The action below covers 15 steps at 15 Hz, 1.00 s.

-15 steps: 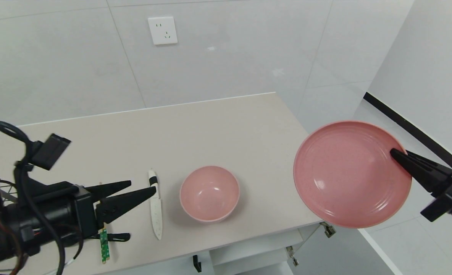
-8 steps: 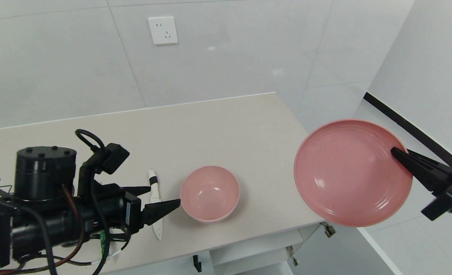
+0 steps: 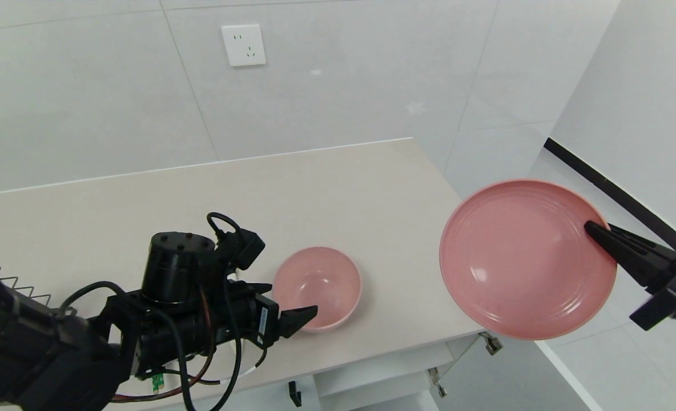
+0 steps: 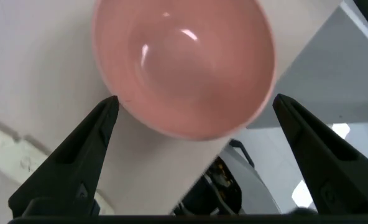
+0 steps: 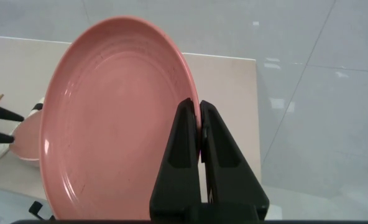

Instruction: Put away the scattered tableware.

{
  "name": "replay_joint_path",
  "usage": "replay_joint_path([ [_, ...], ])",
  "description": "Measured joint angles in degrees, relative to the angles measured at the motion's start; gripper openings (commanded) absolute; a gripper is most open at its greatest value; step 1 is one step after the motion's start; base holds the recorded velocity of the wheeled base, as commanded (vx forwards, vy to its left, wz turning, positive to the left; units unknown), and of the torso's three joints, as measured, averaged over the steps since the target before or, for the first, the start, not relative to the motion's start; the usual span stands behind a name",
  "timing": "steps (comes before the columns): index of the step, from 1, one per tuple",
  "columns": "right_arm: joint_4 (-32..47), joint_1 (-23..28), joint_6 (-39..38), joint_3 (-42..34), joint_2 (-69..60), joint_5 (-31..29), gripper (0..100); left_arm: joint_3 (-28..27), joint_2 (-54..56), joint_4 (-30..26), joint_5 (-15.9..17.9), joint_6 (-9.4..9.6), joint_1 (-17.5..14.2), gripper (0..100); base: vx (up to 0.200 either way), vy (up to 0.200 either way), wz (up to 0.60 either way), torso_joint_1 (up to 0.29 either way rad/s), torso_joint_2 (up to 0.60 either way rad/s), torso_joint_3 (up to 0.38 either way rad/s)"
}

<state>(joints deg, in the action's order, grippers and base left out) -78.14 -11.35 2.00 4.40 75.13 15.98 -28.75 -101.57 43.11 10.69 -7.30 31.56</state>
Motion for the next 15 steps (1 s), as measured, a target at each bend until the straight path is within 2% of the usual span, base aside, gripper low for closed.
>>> replay_joint_path([
  [3,0.0,0.0,0.2,0.0,0.0,0.0,0,-2.0,-4.0,1.4,-1.7,0.11,-2.0,100,0.000,0.000,0.00,0.000,0.00,0.000],
  [8,0.0,0.0,1.1,-0.2,0.0,-0.1,0,-2.4,-4.5,2.9,-1.7,0.09,-1.9,100,0.000,0.000,0.00,0.000,0.00,0.000],
  [12,0.0,0.0,1.1,-0.1,0.0,-0.1,0,-2.7,-9.6,9.7,-1.7,0.24,-2.4,100,0.000,0.000,0.00,0.000,0.00,0.000],
  [14,0.0,0.0,1.1,0.0,0.0,-0.1,0,-3.0,-11.9,10.4,-1.7,0.93,-2.4,100,0.000,0.000,0.00,0.000,0.00,0.000],
  [15,0.0,0.0,1.1,0.0,0.0,0.0,0,-2.5,-12.6,10.5,-1.7,1.06,-2.4,0,0.000,0.000,0.00,0.000,0.00,0.000],
])
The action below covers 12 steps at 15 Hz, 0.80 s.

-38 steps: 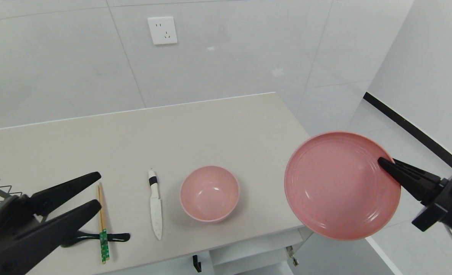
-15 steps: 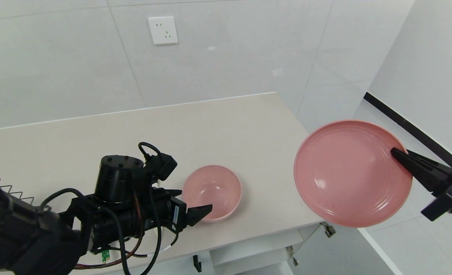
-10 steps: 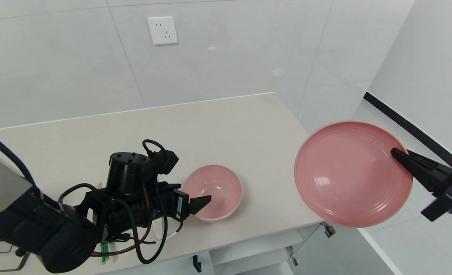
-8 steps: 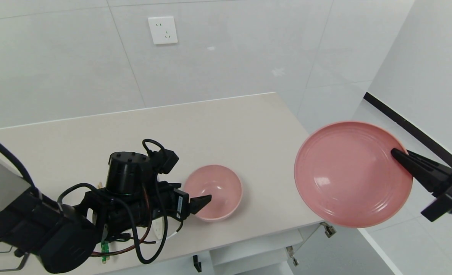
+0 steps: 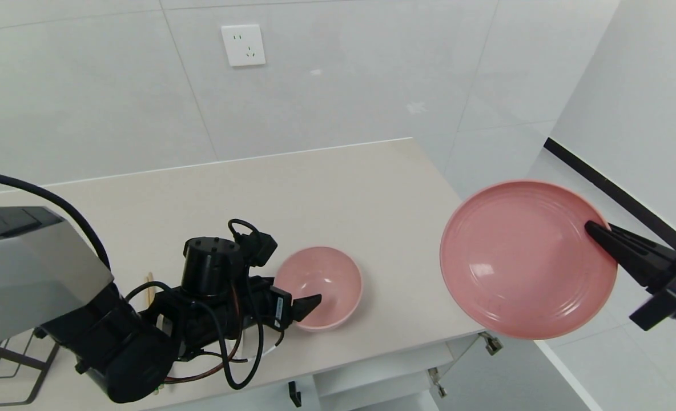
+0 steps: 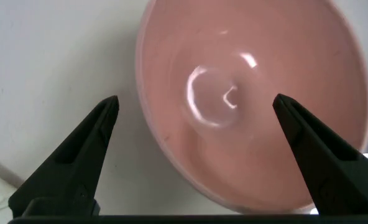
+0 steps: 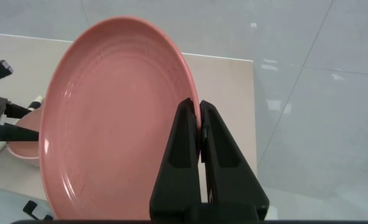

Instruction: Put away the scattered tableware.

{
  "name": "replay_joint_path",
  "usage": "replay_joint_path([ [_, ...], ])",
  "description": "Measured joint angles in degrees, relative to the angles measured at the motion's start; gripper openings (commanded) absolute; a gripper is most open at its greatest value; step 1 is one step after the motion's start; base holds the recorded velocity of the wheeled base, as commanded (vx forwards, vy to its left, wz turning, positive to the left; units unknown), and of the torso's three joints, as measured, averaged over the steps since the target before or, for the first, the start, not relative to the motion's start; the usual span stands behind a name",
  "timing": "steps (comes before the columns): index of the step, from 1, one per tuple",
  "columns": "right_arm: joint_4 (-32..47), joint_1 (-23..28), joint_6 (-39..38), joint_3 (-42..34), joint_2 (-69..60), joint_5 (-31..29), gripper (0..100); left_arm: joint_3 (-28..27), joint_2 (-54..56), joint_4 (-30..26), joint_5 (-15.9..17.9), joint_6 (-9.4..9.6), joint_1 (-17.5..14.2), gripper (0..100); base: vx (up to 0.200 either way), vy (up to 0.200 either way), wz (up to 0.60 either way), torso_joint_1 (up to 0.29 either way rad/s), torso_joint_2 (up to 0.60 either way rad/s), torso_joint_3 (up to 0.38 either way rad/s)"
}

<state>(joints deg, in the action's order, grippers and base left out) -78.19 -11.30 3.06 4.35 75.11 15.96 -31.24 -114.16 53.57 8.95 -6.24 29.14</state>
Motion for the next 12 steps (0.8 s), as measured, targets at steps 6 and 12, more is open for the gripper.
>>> replay_joint_path([
  [6,0.0,0.0,0.1,-0.1,0.0,0.0,0,4.3,1.9,1.3,0.3,1.51,0.0,0,0.000,0.000,0.00,0.000,0.00,0.000],
  [12,0.0,0.0,0.1,-0.1,0.0,0.0,0,6.3,13.8,1.5,1.5,3.57,-0.2,0,0.000,0.000,0.00,0.000,0.00,0.000],
])
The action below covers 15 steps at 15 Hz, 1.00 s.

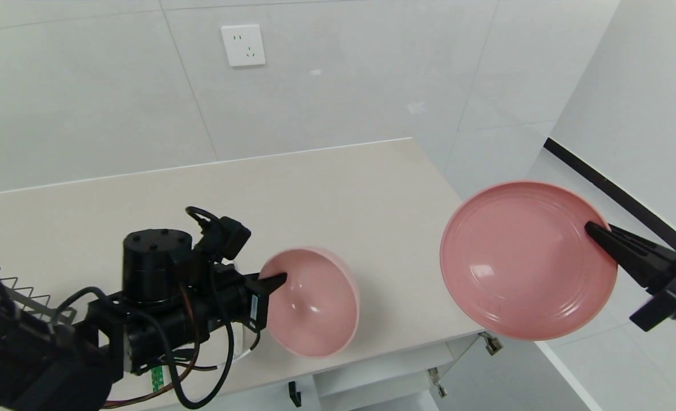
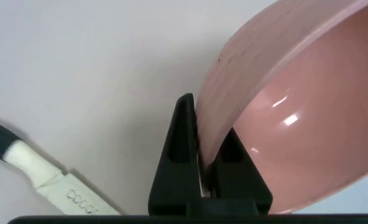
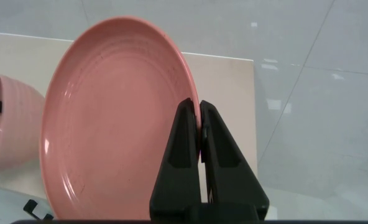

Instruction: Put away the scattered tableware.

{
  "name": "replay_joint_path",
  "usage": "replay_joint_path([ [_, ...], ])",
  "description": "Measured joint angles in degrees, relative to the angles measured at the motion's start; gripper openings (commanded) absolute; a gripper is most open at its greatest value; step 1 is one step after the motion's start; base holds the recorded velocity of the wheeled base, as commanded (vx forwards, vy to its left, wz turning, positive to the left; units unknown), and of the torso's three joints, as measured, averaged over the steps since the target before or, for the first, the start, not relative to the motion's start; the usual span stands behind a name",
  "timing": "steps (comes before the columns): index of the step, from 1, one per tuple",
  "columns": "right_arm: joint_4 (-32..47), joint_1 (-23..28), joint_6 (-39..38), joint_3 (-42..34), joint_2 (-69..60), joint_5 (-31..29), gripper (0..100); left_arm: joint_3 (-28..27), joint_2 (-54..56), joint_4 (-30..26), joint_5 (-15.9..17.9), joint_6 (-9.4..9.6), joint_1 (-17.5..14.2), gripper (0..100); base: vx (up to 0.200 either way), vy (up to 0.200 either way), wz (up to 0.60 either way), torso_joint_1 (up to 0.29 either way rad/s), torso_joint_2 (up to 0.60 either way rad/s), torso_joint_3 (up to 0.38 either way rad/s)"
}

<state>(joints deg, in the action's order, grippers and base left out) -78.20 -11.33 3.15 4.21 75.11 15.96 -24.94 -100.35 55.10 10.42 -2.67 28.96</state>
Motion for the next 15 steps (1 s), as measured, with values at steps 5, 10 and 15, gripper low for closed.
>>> replay_joint_path([
  [5,0.0,0.0,-0.2,0.2,0.0,0.0,0,8.3,13.3,1.9,2.1,-3.84,1.9,0,0.000,0.000,0.00,0.000,0.00,0.000],
  [10,-0.5,-0.9,-3.4,2.0,0.3,0.0,0,13.8,20.1,10.3,8.1,-9.84,3.1,0,0.000,0.000,0.00,0.000,0.00,0.000],
  [15,-2.7,-4.5,-5.9,3.2,1.1,-0.1,0,11.5,20.6,12.3,12.5,-20.92,2.6,0,0.000,0.000,0.00,0.000,0.00,0.000],
])
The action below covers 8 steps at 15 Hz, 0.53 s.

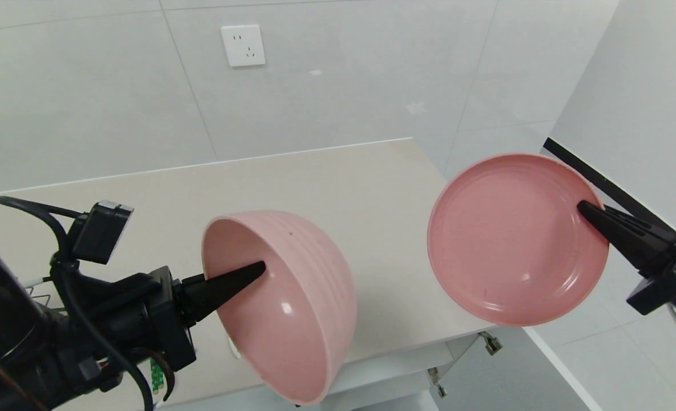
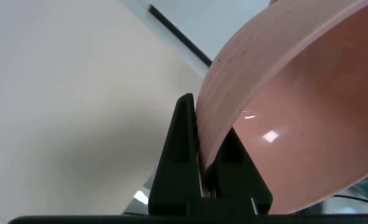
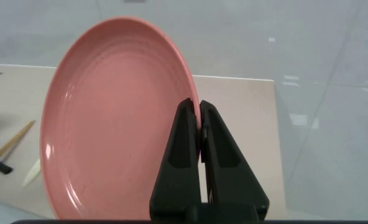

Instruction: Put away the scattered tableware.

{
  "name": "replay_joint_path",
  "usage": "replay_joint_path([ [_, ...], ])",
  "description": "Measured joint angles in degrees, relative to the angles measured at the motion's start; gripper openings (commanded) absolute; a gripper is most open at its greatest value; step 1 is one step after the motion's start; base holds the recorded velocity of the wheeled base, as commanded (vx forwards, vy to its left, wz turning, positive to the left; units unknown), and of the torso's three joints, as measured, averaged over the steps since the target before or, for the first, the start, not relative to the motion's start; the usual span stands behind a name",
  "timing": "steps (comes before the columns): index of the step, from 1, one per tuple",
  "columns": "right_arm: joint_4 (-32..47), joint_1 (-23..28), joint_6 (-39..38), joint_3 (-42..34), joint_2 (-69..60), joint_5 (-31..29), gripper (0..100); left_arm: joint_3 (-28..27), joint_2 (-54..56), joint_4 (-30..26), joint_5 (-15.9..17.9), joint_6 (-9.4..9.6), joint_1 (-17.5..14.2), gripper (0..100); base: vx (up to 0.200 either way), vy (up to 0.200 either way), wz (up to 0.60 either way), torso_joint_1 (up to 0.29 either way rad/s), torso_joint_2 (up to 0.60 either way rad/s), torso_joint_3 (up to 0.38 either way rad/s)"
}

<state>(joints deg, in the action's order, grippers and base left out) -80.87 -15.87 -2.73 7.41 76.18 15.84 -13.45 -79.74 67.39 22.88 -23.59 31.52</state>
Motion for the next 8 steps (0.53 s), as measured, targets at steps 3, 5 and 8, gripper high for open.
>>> replay_joint_path([
  [3,-0.2,-3.1,-1.3,-0.7,0.0,0.0,0,-1.4,-0.4,-5.1,-2.1,-7.34,-0.8,0,0.000,0.000,0.00,0.000,0.00,0.000],
  [5,0.9,-3.9,-5.4,-1.2,-1.7,0.0,0,-3.0,-1.0,-7.3,-9.1,-7.50,-0.3,0,0.000,0.000,0.00,0.000,0.00,0.000],
  [8,2.0,-3.9,-7.0,0.2,-4.0,0.1,0,-2.9,0.6,-4.5,-9.5,-6.16,5.6,0,0.000,0.000,0.00,0.000,0.00,0.000],
])
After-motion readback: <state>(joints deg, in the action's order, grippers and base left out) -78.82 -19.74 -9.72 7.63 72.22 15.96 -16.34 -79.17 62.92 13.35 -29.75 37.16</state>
